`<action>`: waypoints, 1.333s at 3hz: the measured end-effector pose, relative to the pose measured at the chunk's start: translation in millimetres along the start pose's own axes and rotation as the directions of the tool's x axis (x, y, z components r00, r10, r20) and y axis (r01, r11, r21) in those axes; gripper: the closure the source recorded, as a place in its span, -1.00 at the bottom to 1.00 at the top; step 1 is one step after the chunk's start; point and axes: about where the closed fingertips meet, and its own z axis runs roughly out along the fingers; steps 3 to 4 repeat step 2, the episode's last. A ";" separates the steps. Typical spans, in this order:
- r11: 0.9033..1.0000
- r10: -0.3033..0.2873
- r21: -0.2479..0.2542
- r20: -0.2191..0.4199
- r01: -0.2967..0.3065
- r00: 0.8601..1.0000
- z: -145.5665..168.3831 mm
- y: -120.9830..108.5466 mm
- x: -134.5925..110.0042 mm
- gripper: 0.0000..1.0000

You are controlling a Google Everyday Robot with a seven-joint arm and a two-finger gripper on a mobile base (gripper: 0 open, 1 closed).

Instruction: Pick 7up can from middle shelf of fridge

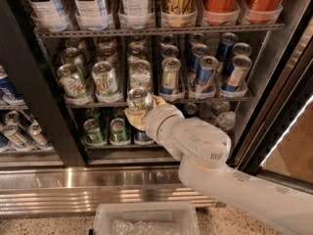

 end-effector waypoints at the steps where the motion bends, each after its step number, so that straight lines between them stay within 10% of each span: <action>1: 1.000 0.000 0.000 0.000 0.000 1.000 0.3 -0.5 3.0 1.00; 4: 1.000 -0.001 0.000 0.000 0.001 1.000 1.0 -0.5 6.1 1.00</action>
Offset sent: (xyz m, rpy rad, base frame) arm 0.1176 -0.1349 -0.0826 0.0069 0.0533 -0.1742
